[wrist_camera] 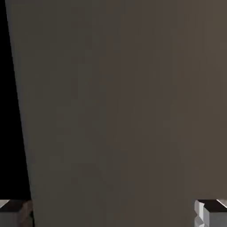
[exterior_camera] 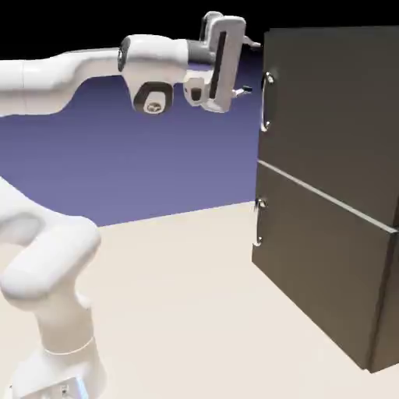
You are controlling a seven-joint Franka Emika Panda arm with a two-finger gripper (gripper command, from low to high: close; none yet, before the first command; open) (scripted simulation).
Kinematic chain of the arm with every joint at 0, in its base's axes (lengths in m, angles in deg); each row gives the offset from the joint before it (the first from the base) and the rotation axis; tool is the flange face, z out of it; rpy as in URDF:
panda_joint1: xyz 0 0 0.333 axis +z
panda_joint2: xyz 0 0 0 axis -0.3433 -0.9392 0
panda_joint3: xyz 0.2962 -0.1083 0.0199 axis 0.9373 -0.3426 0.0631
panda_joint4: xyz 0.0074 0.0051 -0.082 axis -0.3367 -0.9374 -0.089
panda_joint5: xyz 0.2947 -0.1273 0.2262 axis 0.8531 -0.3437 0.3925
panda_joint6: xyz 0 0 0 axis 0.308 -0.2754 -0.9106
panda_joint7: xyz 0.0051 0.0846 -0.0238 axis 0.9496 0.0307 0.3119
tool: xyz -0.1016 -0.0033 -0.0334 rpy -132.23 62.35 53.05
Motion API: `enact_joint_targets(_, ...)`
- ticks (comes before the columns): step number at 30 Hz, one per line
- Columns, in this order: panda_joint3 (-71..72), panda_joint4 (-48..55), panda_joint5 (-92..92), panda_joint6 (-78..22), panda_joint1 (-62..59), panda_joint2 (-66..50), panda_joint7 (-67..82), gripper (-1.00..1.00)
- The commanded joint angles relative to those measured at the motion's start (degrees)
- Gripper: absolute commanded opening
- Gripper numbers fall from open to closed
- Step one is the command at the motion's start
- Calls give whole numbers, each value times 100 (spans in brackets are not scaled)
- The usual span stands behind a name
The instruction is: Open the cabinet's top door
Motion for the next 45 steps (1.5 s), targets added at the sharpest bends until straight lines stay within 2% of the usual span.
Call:
enact_joint_targets(1,154,93,250,5,-137,68,-246,0)
enact_joint_targets(20,3043,1846,4939,98,-2706,1340,-4875,0)
enact_joint_targets(26,3372,2632,4977,-55,-3675,1362,-5013,0)
enact_joint_targets(27,3372,2632,4977,-55,-3675,1362,-5013,-100)
enact_joint_targets(28,3372,2632,4977,-55,-3675,1362,-5013,-100)
enact_joint_targets(45,1331,-894,5975,-4078,-2000,4099,-5050,-100)
